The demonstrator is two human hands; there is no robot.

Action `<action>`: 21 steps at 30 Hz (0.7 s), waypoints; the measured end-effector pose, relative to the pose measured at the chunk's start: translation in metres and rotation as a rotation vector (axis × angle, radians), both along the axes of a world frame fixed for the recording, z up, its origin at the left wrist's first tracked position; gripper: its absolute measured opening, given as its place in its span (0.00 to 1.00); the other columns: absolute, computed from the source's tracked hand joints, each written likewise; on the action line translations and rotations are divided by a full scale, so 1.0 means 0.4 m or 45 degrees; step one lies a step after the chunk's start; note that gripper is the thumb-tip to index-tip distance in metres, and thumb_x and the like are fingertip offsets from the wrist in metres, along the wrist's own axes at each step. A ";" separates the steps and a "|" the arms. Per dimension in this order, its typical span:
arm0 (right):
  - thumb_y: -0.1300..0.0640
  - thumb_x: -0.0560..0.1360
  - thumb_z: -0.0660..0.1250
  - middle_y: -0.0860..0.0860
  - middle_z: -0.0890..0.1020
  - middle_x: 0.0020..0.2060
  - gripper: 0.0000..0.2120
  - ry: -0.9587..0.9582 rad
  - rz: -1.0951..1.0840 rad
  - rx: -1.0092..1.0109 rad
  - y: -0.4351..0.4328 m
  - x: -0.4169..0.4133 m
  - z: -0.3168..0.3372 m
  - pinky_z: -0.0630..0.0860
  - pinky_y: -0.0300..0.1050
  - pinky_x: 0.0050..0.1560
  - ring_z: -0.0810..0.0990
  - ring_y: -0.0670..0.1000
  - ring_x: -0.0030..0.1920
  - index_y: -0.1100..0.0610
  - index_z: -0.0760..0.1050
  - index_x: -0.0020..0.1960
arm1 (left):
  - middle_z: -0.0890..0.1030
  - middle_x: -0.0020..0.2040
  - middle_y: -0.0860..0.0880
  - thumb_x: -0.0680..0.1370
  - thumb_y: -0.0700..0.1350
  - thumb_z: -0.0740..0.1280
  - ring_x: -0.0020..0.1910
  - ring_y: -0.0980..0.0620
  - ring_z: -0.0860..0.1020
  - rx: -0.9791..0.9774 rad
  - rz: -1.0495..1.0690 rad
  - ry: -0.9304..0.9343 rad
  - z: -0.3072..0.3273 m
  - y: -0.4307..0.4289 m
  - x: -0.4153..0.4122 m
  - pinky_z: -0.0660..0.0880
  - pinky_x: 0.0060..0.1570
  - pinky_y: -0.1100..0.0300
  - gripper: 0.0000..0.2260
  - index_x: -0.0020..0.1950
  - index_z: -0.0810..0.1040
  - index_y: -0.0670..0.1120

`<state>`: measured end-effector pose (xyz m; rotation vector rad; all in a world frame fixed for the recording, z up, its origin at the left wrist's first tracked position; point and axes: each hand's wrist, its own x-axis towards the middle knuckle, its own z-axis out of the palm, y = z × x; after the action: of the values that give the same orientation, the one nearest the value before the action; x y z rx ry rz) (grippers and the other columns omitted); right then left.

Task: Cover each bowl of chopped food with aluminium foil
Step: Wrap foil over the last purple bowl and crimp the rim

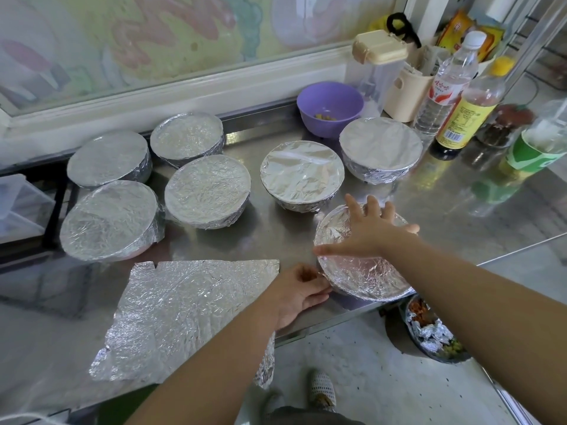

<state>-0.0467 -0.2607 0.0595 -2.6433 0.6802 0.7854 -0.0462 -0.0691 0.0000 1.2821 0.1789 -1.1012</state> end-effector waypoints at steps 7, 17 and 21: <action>0.12 0.47 0.60 0.50 0.35 0.81 0.71 -0.004 -0.011 -0.008 0.002 0.000 0.003 0.46 0.86 0.66 0.33 0.64 0.80 0.37 0.29 0.78 | 0.84 0.43 0.43 0.77 0.33 0.69 0.45 0.49 0.82 -0.023 0.562 0.481 0.035 -0.055 -0.092 0.81 0.47 0.58 0.05 0.53 0.80 0.37; 0.11 0.49 0.59 0.50 0.35 0.81 0.71 -0.009 -0.027 -0.032 0.008 -0.002 0.001 0.47 0.85 0.67 0.35 0.64 0.80 0.38 0.30 0.79 | 0.81 0.53 0.38 0.82 0.31 0.60 0.57 0.43 0.79 0.145 0.603 0.456 0.107 -0.105 -0.073 0.76 0.63 0.48 0.12 0.63 0.76 0.34; 0.11 0.50 0.59 0.50 0.35 0.81 0.70 0.003 -0.039 -0.043 0.014 -0.003 0.002 0.47 0.85 0.67 0.35 0.64 0.80 0.39 0.31 0.79 | 0.81 0.46 0.42 0.83 0.31 0.58 0.52 0.45 0.79 0.205 0.605 0.429 0.105 -0.118 -0.065 0.77 0.61 0.49 0.12 0.63 0.77 0.35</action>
<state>-0.0479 -0.2553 0.0601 -2.6564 0.7390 0.7749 -0.0720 -0.1164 0.0419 1.1065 0.7977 -0.8916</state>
